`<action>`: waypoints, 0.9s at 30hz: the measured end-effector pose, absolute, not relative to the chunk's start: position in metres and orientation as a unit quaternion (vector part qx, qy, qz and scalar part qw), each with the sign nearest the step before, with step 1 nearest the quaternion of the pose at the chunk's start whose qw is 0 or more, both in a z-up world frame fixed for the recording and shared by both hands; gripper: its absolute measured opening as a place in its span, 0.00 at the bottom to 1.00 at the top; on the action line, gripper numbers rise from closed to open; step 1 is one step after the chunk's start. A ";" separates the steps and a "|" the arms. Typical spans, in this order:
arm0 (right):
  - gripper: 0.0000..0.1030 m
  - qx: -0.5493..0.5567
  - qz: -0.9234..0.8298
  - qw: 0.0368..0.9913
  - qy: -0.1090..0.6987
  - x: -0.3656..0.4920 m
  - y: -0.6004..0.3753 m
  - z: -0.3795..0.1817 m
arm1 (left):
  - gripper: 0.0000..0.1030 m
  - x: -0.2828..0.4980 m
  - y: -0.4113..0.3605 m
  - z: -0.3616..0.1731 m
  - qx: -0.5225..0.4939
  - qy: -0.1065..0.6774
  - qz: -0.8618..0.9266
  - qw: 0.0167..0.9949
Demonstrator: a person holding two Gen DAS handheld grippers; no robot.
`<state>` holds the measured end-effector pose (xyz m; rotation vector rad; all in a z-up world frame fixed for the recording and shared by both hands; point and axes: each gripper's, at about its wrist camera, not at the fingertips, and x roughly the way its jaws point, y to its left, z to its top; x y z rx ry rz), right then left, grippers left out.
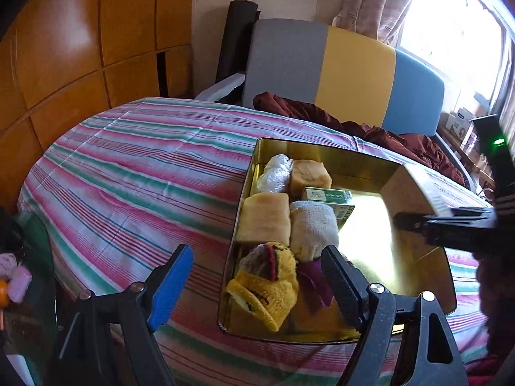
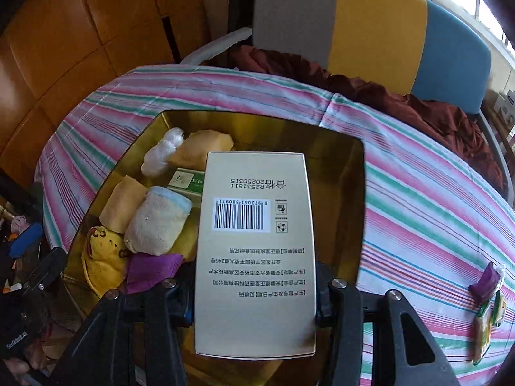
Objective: Organize objects
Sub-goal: 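Carry the white barcode box into the gold tray and open the right gripper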
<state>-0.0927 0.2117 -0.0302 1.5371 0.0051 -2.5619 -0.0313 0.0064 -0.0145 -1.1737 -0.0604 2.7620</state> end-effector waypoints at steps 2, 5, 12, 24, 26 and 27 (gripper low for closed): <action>0.49 0.533 -0.843 0.074 -0.004 -0.102 0.203 -0.046 | 0.80 -0.030 0.000 -0.016 -0.391 -0.024 0.918 0.066; 0.49 0.555 -0.829 0.073 -0.005 -0.108 0.192 -0.064 | 0.80 -0.028 -0.008 -0.020 -0.396 -0.033 0.916 0.060; 0.53 0.566 -0.820 0.086 -0.017 -0.110 0.170 -0.079 | 0.81 -0.025 -0.017 -0.022 -0.399 -0.038 0.915 0.047; 0.75 0.520 -0.849 0.086 -0.048 -0.087 0.194 -0.055 | 0.85 -0.018 -0.006 -0.017 -0.388 -0.022 0.920 0.054; 0.75 0.511 -0.854 0.086 -0.053 -0.082 0.202 -0.049 | 0.85 -0.018 -0.004 -0.015 -0.386 -0.018 0.921 0.056; 0.75 0.508 -0.855 0.086 -0.055 -0.081 0.207 -0.046 | 0.85 -0.017 -0.002 -0.015 -0.385 -0.016 0.921 0.058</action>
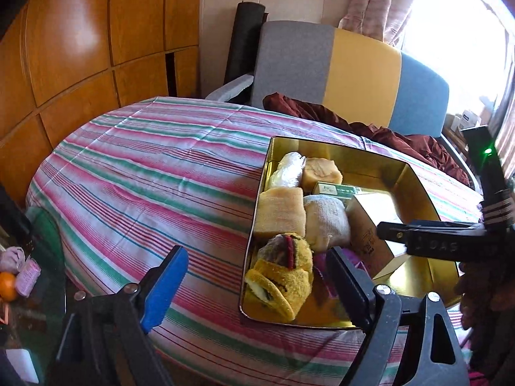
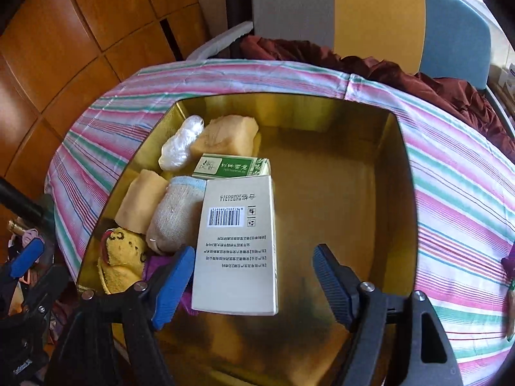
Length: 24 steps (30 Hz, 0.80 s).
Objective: Organize objects
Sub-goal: 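Carry the white barcode box into the gold tray and open the right gripper, then move both grippers back over the remaining items on the table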
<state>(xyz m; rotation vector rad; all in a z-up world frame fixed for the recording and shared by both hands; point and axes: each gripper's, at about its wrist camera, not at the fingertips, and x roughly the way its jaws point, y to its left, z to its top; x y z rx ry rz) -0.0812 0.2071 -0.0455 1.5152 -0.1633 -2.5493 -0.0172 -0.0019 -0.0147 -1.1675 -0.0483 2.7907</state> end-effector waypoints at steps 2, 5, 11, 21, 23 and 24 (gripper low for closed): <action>0.75 0.501 -0.860 0.082 -0.055 -0.078 0.214 -0.040 | 0.85 -0.017 0.001 -0.013 -0.385 -0.013 0.921 0.063; 0.75 0.490 -0.867 0.068 -0.059 -0.072 0.231 -0.031 | 0.85 -0.017 0.008 -0.012 -0.384 -0.008 0.921 0.068; 0.75 0.472 -0.878 0.025 -0.079 -0.057 0.282 -0.014 | 0.85 -0.015 0.029 -0.005 -0.379 0.009 0.921 0.089; 0.75 0.473 -0.872 -0.076 -0.103 -0.030 0.385 -0.016 | 0.85 -0.012 0.073 0.000 -0.376 0.040 0.914 0.145; 0.75 0.476 -0.867 -0.100 -0.108 -0.022 0.408 -0.018 | 0.85 -0.013 0.083 0.002 -0.375 0.043 0.912 0.159; 0.75 0.475 -0.866 -0.112 -0.110 -0.018 0.420 -0.017 | 0.85 -0.013 0.088 0.003 -0.374 0.045 0.911 0.167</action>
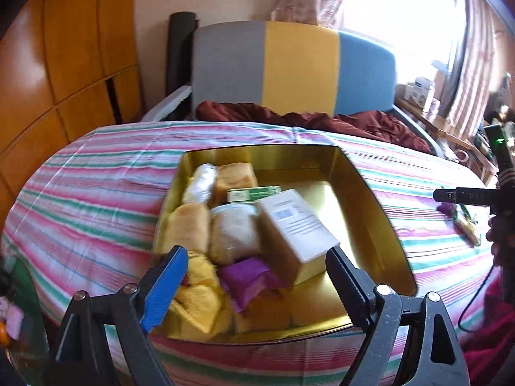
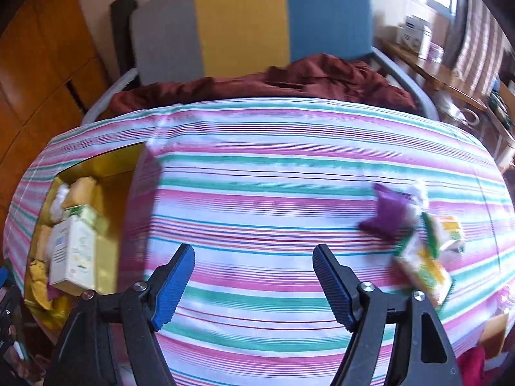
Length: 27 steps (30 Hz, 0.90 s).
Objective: Organize objects
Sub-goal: 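Move both grippers back over the remaining items on the table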
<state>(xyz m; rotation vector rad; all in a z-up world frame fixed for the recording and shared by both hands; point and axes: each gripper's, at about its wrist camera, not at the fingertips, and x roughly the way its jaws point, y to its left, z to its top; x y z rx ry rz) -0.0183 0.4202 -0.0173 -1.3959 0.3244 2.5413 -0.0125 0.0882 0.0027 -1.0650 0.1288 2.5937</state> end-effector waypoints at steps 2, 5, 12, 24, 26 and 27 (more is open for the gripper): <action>0.75 -0.470 0.863 0.144 0.119 -0.009 0.448 -0.015 | 0.85 -0.011 0.099 0.005 -0.372 0.051 0.909 0.180; 0.75 -0.450 0.858 0.202 0.143 0.007 0.496 -0.010 | 0.85 -0.010 0.119 0.009 -0.367 0.064 0.906 0.202; 0.75 -0.401 0.790 0.349 0.306 0.071 0.614 -0.040 | 0.85 -0.003 0.172 0.017 -0.365 0.091 0.889 0.261; 0.75 -0.411 0.749 0.326 0.405 0.078 0.640 -0.069 | 0.85 0.014 0.251 0.003 -0.387 0.126 0.850 0.334; 0.75 -0.428 0.750 0.312 0.396 0.068 0.637 -0.074 | 0.85 0.015 0.257 0.000 -0.388 0.130 0.847 0.339; 0.75 -0.435 0.751 0.305 0.392 0.064 0.636 -0.076 | 0.85 0.016 0.259 0.000 -0.389 0.130 0.846 0.342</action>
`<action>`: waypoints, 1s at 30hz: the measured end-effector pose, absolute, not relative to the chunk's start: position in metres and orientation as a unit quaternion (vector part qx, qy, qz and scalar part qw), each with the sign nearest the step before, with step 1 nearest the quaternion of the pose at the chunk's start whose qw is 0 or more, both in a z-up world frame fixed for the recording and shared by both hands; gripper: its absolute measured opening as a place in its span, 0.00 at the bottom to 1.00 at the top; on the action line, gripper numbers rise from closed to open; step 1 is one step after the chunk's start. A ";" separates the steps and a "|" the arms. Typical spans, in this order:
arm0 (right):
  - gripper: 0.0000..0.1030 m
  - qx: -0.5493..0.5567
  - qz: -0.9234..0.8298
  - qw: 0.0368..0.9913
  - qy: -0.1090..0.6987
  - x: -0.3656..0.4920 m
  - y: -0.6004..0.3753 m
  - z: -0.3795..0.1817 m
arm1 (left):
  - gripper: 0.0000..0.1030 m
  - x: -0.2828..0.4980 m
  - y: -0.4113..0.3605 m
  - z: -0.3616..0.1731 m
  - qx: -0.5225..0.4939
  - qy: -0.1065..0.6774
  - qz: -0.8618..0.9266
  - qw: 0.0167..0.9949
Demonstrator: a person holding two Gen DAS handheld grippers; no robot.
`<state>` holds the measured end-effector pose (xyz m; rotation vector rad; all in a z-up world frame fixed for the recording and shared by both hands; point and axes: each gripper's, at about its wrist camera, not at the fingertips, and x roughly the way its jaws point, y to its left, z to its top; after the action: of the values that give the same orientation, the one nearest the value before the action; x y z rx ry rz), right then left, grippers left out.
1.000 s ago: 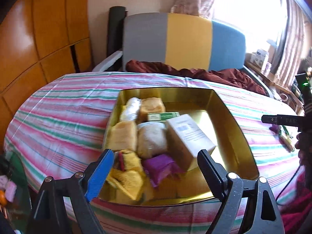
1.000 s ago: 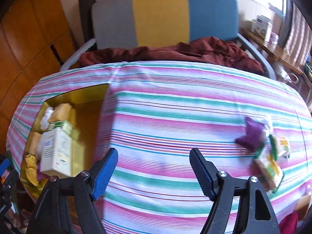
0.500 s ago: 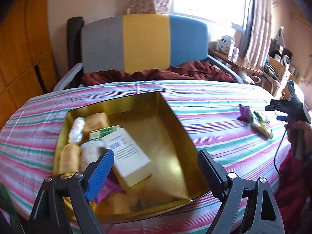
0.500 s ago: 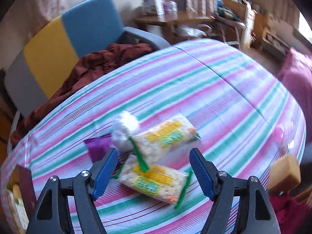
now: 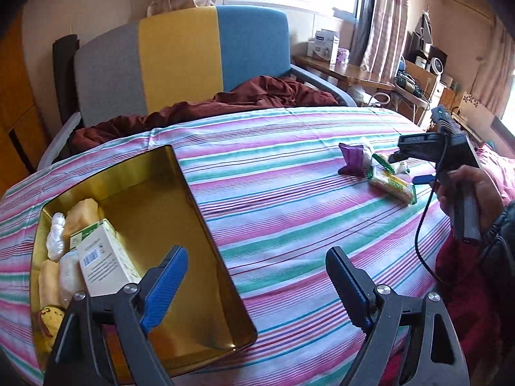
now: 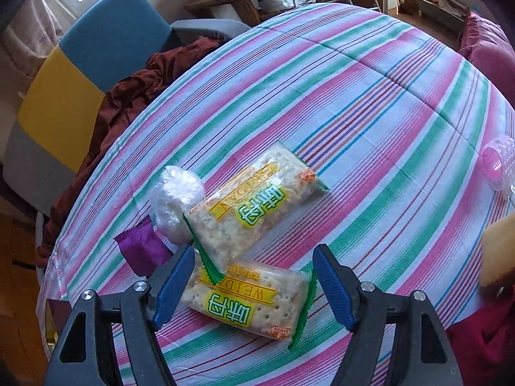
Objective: Organize objects
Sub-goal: 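Lower the left gripper around a WEIDAN cracker packet and close it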
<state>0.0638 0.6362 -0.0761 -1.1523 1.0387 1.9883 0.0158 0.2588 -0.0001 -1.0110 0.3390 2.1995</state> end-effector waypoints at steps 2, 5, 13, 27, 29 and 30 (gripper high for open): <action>0.75 -0.454 0.752 0.289 0.380 0.055 0.631 -0.081 | 0.85 0.018 0.262 0.000 -0.390 0.131 0.844 0.345; 0.75 -0.478 0.755 0.244 0.376 0.043 0.619 -0.087 | 0.85 0.019 0.264 -0.001 -0.390 0.133 0.842 0.348; 0.74 -0.502 0.777 0.099 0.367 0.020 0.570 -0.086 | 0.85 0.010 0.280 0.001 -0.397 0.134 0.838 0.349; 0.75 -0.379 0.790 0.239 0.420 0.053 0.625 -0.057 | 0.85 0.005 0.389 -0.029 -0.397 0.196 0.802 0.402; 0.75 -0.371 0.782 0.253 0.432 0.058 0.632 -0.058 | 0.85 0.003 0.406 -0.036 -0.399 0.201 0.796 0.408; 0.75 -0.370 0.778 0.259 0.437 0.062 0.636 -0.059 | 0.85 0.002 0.414 -0.039 -0.402 0.204 0.792 0.412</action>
<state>0.0622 0.6355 -0.0590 -1.0022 1.1853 2.1070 0.0021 0.4141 -0.0392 -1.0107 0.5136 1.9911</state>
